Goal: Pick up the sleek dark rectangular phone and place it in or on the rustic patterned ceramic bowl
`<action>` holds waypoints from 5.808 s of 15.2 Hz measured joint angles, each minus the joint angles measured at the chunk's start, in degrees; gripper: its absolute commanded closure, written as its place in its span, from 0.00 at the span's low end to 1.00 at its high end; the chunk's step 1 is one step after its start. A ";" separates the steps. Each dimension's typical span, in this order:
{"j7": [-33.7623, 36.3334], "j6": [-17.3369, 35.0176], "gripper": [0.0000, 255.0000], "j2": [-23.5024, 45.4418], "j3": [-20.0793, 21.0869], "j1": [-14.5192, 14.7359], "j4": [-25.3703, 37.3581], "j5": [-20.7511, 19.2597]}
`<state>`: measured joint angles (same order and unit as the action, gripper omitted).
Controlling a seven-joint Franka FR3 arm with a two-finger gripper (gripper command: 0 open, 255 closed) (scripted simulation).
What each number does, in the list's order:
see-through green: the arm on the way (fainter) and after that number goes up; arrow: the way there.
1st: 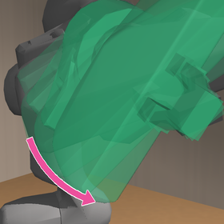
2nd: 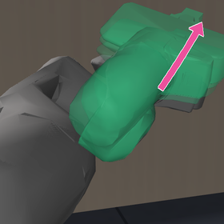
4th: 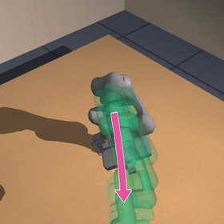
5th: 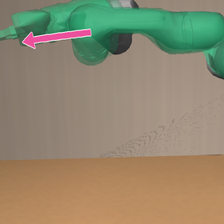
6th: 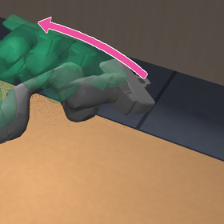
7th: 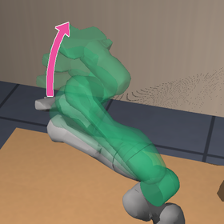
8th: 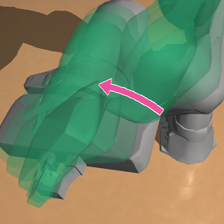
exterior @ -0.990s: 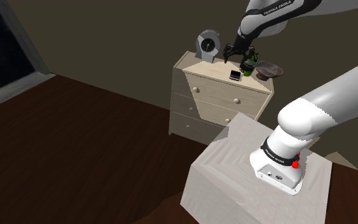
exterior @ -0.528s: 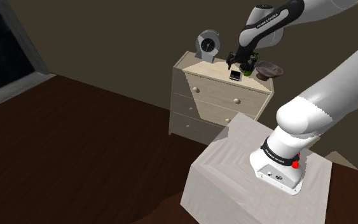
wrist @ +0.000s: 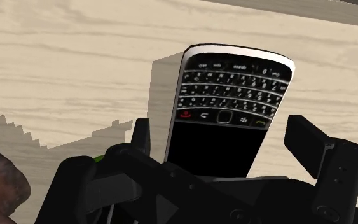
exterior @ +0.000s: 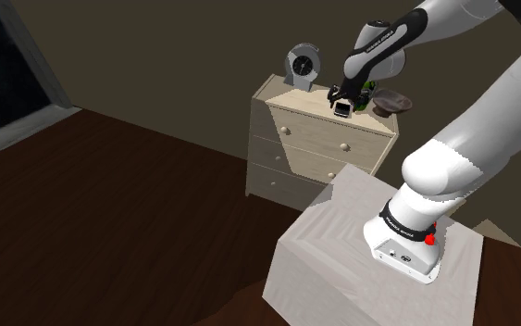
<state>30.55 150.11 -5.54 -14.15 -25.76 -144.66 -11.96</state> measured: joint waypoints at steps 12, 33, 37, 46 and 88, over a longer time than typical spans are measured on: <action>-0.10 0.46 1.00 0.26 -0.03 0.00 0.04 0.07; -1.01 -13.45 1.00 -8.45 0.72 0.18 5.15 0.27; -1.16 -16.75 1.00 -9.87 1.02 0.31 7.02 0.46; -1.82 -23.92 1.00 -12.41 1.50 0.51 11.69 0.92; -24.30 -14.94 0.00 -8.43 -15.06 -5.86 9.14 1.97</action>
<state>6.25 135.17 -13.97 -29.22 -31.62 -135.51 -9.99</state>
